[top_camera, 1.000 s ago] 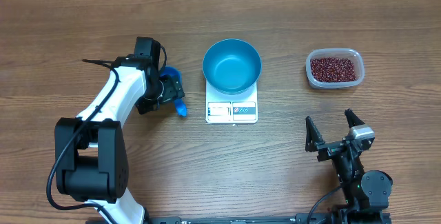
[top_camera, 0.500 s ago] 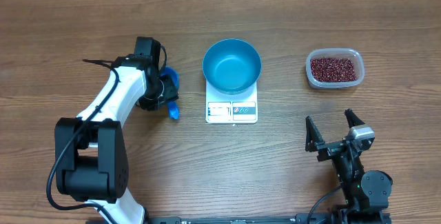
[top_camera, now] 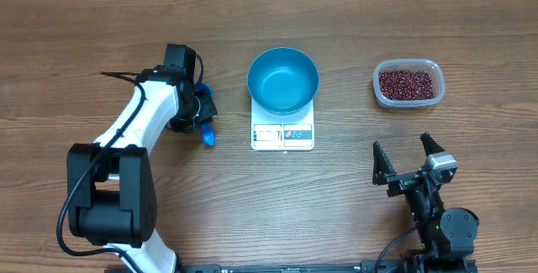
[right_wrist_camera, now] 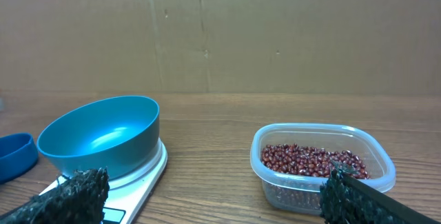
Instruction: Scoop item into bowl and weigh 150g on scale
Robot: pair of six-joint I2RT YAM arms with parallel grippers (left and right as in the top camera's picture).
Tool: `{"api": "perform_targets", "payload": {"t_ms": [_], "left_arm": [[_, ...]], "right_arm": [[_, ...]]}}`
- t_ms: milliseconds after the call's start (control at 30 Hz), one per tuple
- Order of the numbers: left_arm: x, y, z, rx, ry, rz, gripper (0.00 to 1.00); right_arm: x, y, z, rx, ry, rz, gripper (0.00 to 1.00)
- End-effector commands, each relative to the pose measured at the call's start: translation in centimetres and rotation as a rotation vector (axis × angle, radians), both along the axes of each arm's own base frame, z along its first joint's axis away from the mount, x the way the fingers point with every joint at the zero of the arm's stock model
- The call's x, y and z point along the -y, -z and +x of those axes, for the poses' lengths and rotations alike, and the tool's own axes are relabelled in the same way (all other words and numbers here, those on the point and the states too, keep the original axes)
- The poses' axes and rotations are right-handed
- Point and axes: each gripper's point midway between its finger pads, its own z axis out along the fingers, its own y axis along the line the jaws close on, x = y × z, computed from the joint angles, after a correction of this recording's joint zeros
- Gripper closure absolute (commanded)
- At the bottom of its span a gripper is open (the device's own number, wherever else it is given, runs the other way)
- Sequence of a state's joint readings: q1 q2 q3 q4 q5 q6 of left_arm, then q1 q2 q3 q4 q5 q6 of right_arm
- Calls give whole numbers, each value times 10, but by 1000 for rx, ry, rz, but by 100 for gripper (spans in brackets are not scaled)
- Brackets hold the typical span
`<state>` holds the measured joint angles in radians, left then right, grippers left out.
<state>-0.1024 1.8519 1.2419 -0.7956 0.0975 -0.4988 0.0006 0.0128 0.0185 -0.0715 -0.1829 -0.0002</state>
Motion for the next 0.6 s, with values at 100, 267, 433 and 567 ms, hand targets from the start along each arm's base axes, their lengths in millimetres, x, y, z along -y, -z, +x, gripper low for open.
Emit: {"api": "perform_targets", "payload": {"t_ms": [100,267,433,567], "left_arm": [[-1,-2,4,8,-5,-9,82],[2,-20,10,55,-9,-51,82],[-2,-45,14,116,-31,-111,80],[7,-74,18,179,-30,-260,79]], "right_arm": [[-1,2,0,5,-2,0,0],[-1,2,0,5,-2,-1,0],[-1,2,0,5,-2,0,0],[-1,2,0,5,-2,0,0]]}}
